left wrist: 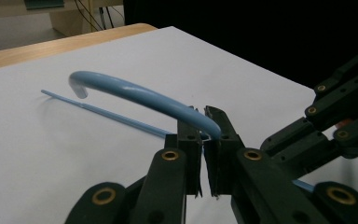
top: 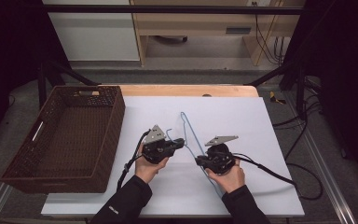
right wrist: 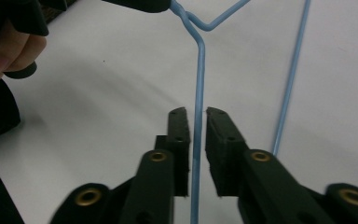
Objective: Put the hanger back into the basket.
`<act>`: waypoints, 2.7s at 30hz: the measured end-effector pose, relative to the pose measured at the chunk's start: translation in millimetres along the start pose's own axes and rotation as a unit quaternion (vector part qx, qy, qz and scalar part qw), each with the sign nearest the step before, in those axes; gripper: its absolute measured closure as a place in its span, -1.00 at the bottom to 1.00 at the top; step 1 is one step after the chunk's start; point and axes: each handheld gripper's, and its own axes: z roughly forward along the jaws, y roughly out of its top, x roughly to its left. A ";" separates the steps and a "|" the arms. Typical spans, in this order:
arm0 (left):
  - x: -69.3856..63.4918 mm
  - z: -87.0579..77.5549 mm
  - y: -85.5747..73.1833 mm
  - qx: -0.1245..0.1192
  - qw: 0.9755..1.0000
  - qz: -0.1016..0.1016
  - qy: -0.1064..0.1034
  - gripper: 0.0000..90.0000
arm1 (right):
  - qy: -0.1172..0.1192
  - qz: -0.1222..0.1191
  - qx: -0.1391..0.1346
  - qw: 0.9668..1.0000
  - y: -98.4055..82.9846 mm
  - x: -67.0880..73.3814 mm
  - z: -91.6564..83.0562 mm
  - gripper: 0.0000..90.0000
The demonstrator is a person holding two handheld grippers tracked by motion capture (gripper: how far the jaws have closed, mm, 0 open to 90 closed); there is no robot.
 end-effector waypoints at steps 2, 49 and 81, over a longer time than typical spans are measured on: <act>-0.9 0.1 0.9 0.003 1.000 0.003 0.002 0.89 | -0.005 -0.008 -0.010 1.000 0.7 0.1 -2.0 0.55; -30.1 -79.0 21.2 0.085 0.981 0.156 0.079 -0.74 | 0.078 -0.095 0.013 0.992 27.3 -9.4 -60.7 0.95; -59.8 -48.7 14.5 0.175 0.906 0.374 0.097 -0.20 | 0.184 -0.108 0.066 0.975 18.1 6.9 -52.9 0.95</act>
